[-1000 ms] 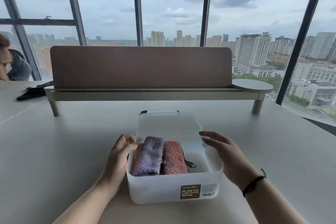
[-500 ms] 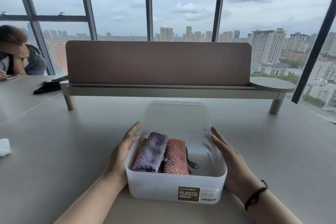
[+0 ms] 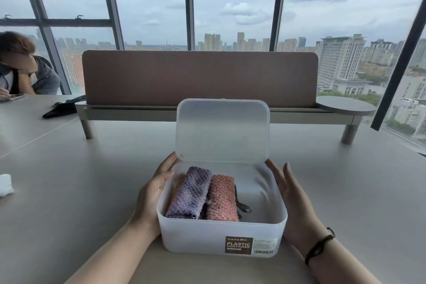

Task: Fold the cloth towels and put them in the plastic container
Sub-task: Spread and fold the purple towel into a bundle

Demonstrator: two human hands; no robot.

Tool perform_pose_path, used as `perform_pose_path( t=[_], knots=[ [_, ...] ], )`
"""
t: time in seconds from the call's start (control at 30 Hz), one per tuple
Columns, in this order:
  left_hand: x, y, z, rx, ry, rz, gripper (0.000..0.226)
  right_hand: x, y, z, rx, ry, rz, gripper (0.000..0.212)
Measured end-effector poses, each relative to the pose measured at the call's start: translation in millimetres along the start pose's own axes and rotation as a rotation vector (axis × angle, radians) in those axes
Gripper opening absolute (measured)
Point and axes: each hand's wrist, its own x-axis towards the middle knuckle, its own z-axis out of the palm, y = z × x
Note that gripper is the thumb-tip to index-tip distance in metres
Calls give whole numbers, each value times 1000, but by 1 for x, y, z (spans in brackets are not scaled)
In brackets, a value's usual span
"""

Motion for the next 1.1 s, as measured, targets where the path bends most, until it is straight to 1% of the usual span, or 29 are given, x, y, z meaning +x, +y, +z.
perform_pose_path(
  t=[0.1, 0.13, 0.17, 0.2, 0.27, 0.37, 0.47, 0.6, 0.73, 0.83, 0.93, 1.1],
  knots=[
    [-4, 0, 8, -6, 16, 53, 39, 1, 0, 0, -31, -3, -21, 46],
    [-5, 0, 10, -29, 31, 55, 46, 1, 0, 0, -27, -8, -18, 47],
    [-7, 1, 9, -50, 89, 55, 61, 0, 0, 0, -20, -3, -16, 51],
    [-7, 1, 9, -52, 136, 62, 67, 1, 1, -2, -11, -3, -13, 55],
    [-6, 1, 5, -65, 165, 38, 58, -1, 0, -4, 18, -21, -1, 60],
    [-7, -1, 3, -58, 146, 34, 50, -4, -1, -3, -5, -81, -7, 60],
    [-11, -1, 6, 26, 78, 42, 36, -8, 2, -3, -134, -165, -43, 48],
    [-13, 0, 6, 121, 52, 29, 39, -7, 2, -8, -206, -162, -68, 49],
    [-14, 1, 4, 188, 103, 40, 41, -7, 1, -8, -196, -114, -70, 46],
    [-14, 1, 4, 182, 125, 35, 40, -10, 0, -5, -207, -114, -71, 44],
    [-14, 1, 6, 185, 148, 22, 37, -11, -1, -4, -210, -76, -77, 44],
    [-19, 0, 11, 175, 133, 10, 34, -10, 1, -9, -201, -76, -78, 39]
  ],
)
